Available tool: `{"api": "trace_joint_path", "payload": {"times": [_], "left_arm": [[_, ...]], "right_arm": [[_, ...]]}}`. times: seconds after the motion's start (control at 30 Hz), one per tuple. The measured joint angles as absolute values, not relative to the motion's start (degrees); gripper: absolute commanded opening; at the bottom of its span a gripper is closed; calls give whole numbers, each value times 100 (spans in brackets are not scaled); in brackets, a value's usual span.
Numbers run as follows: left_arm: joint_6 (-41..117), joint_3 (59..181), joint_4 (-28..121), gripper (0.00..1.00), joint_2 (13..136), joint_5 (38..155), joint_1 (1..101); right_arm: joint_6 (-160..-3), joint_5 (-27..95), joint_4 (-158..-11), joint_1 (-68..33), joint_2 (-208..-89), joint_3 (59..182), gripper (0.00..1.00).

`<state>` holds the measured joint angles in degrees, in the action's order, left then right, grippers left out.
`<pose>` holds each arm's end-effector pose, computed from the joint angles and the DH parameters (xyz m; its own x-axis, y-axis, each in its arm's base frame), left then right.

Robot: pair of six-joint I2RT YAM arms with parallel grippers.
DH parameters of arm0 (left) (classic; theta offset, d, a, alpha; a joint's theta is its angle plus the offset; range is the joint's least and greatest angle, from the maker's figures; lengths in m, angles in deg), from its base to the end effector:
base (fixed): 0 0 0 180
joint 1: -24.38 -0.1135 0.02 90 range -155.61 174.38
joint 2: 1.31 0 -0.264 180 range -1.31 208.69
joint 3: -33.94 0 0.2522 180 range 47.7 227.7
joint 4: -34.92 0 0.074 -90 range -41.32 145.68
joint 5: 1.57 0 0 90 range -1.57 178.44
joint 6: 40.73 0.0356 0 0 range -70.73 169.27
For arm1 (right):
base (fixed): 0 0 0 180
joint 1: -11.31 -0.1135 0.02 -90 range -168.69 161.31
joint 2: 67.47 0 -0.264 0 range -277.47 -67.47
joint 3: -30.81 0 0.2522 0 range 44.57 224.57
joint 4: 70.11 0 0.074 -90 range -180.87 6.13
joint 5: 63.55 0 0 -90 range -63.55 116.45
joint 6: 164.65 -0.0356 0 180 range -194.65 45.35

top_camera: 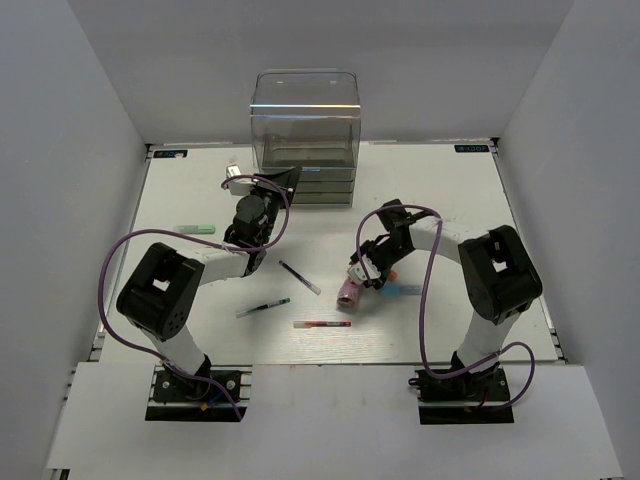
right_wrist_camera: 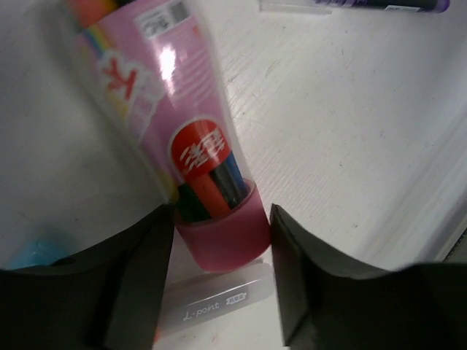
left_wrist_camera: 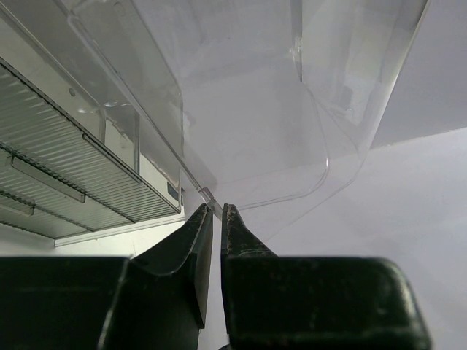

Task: Sort the stationery into containers
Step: Pick up the stationery from the center of the board, then place the stationery in the storage box.

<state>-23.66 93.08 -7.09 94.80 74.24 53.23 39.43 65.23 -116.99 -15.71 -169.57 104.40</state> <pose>0.3175 -0.1649 0.2339 -0.2201 -0.9368 -0.2718 0.1481 0.2433 -0.9586 0.2773 0.1664 0.1528 0.8036 -0.3891 -0.4504 -0.5851 -0.6554 -0.4776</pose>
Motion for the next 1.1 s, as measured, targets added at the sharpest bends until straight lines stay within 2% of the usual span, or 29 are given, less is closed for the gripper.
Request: {"api": "trace_joint_path", "payload": {"times": [0.07, 0.1, 0.2, 0.43, 0.6, 1.1], "left_arm": [[-2374, 9304, -709, 0, 9480, 7426, 5323], [-2377, 9304, -709, 0, 9480, 7426, 5323], [-2383, 9271, -711, 0, 9480, 7426, 5320], [-2390, 9228, -715, 0, 9480, 7428, 5312], [-2390, 9228, -715, 0, 9478, 7428, 5312], [-2403, 9228, -746, 0, 9478, 7428, 5312]], "right_arm": [[3969, 6530, -11695, -1571, -16964, 10449, 42], [3985, 6528, -11697, -1571, -16964, 10466, 34], [3976, 6526, -11717, -1571, -16972, 10479, 23], [3974, 6567, -11736, -1567, -16953, 10479, 7], [3919, 6602, -11577, -1558, -16664, 10447, 0], [1113, 6309, -9402, -1554, -16166, 10182, 0]]}}
